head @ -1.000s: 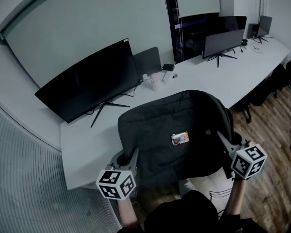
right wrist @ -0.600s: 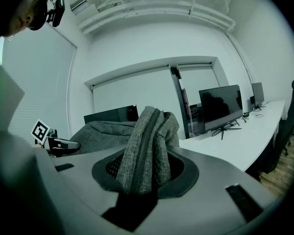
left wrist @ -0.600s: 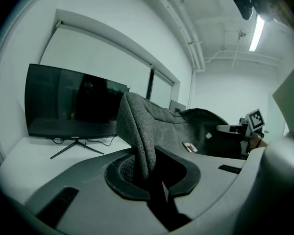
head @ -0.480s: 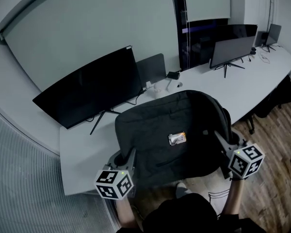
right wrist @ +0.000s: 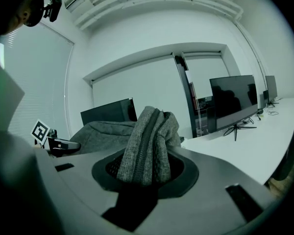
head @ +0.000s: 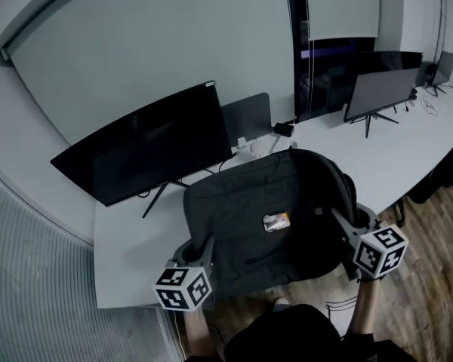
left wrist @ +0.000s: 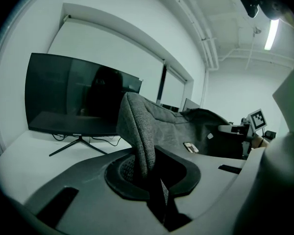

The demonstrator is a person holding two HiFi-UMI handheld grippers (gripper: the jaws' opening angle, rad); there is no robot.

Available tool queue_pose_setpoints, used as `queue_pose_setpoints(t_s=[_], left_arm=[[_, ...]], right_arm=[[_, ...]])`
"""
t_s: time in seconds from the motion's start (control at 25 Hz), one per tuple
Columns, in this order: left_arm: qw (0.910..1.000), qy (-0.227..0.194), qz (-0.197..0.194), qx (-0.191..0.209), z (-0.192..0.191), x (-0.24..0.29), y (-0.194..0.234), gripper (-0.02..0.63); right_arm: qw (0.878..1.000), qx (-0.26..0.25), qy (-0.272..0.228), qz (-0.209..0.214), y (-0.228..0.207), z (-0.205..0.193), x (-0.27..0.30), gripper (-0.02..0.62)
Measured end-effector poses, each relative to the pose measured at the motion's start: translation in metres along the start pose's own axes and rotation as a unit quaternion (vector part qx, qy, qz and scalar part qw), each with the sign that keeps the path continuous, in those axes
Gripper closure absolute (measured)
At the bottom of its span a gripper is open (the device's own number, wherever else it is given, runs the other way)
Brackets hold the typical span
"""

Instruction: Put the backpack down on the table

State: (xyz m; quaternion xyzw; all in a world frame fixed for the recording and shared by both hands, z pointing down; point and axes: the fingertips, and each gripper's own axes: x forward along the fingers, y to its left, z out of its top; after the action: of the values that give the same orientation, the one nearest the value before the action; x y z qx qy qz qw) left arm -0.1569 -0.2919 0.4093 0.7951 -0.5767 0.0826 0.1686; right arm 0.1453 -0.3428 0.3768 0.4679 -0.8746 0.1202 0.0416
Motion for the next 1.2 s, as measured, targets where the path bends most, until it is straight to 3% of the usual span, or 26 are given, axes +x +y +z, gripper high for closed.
queue_pose_setpoints(t_s=[0.48, 1.2], left_arm=[[0.9974, 0.04, 0.039, -0.045, -0.029, 0.042, 0.039, 0.558], [0.9914, 0.112, 0.031, -0.06, -0.059, 0.108, 0.075, 0.557]], right_arm=[[0.998, 0.006, 0.052, 0.018, -0.017, -0.027, 0.07, 0.482], [0.992, 0.036, 0.117, -0.005, -0.046, -0.071, 0.131, 0.482]])
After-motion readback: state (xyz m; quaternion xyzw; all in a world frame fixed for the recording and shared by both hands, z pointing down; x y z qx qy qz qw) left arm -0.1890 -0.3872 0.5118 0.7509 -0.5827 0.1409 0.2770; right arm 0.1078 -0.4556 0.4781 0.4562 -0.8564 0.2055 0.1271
